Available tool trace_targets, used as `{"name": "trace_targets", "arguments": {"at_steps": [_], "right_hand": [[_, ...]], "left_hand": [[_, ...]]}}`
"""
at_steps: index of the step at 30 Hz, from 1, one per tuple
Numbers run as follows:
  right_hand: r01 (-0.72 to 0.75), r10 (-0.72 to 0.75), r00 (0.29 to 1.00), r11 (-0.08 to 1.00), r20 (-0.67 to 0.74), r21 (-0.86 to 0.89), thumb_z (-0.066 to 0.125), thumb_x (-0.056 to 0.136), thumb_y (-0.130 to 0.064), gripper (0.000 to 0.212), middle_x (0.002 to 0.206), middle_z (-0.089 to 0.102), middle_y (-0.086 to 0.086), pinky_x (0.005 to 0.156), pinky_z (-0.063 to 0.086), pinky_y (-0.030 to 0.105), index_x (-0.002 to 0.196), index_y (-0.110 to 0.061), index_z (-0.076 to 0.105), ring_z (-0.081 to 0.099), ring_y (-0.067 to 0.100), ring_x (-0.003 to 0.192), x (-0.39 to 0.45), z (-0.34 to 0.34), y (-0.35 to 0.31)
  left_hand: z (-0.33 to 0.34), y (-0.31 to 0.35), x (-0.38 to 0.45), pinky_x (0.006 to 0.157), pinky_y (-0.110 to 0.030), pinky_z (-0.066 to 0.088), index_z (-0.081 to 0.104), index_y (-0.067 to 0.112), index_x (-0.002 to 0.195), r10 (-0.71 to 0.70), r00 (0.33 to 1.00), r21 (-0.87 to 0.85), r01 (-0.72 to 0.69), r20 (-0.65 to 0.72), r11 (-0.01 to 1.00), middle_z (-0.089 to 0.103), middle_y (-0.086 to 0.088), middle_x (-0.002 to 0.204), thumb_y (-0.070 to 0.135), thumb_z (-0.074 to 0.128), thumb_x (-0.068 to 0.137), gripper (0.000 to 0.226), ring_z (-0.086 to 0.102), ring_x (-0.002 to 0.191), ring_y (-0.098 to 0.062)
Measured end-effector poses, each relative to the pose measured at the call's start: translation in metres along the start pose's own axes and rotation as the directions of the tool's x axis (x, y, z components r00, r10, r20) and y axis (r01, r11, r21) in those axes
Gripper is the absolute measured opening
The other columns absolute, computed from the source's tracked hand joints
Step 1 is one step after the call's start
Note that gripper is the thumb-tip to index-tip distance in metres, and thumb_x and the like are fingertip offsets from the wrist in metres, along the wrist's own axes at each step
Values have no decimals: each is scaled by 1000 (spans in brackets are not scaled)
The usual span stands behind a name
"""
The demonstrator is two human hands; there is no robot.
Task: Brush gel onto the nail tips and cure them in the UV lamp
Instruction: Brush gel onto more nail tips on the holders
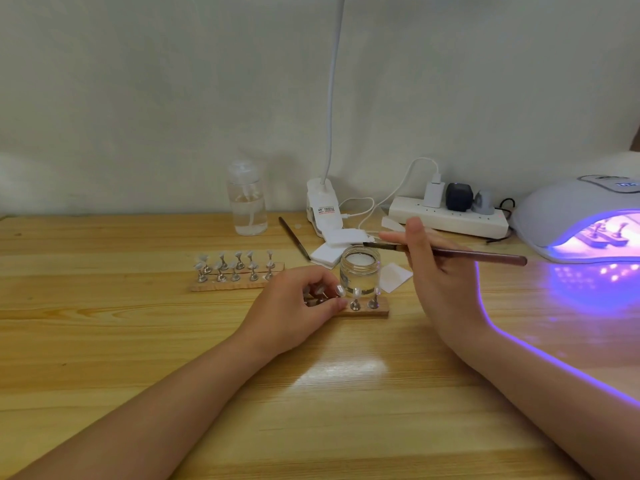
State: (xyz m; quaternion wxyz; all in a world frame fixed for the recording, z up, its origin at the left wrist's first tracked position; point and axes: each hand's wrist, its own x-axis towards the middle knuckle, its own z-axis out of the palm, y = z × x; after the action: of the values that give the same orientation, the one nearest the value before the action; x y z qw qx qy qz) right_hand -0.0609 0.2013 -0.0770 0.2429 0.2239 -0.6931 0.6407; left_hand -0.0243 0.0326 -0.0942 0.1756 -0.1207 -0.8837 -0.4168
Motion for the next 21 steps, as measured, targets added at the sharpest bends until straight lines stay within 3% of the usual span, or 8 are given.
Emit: {"name": "trace_targets", "arguments": {"at_steps": [2,7,10,12,15,21], "right_hand": [[-35,35,999,999,-12,-32,48,90,-35,26,52,55,-18,59,40,7,79,-25,70,51,-5,57,6,-1,0],[-8,9,1000,985,8,-174,60,87,-32,29,51,55,-5,50,38,6,66,-12,55,51,-3,46,25,-7,-1],[1,13,999,958,46,-288,63,84,-37,31,45,56,-9,49,38,6,62,-19,52,54,-5,44,38,-7,-3],[12,30,994,921,101,-389,63,83,-42,32,43,56,-12,51,42,11,61,-21,52,55,-4,45,43,-4,-3],[28,52,987,877,152,-480,62,82,-45,35,49,56,-7,61,51,32,62,-17,56,59,8,53,46,3,-3],[45,105,967,828,233,-559,62,84,-41,40,59,59,1,60,47,35,65,-6,60,57,18,61,45,13,2]], "left_hand": [[0,0,0,58,-8,35,56,37,65,0,1000,1,0,0,1000,54,16,62,22,74,73,25,49,62,4],[0,1,1,62,-9,37,56,37,65,10,1000,-3,-10,14,1000,58,14,67,20,73,75,26,52,67,2],[0,2,2,62,-9,38,56,36,65,25,1000,-3,-25,14,1000,60,14,67,19,72,75,26,53,68,3],[0,2,1,63,-11,40,57,36,66,35,999,2,-35,19,999,61,13,68,20,72,76,24,55,69,2],[0,2,0,67,-17,44,57,35,67,47,999,26,-47,16,999,63,12,71,21,71,77,22,57,72,-1],[1,2,-2,66,-5,35,56,38,67,84,996,73,-83,-12,994,63,17,72,19,72,76,27,55,77,1]]}}
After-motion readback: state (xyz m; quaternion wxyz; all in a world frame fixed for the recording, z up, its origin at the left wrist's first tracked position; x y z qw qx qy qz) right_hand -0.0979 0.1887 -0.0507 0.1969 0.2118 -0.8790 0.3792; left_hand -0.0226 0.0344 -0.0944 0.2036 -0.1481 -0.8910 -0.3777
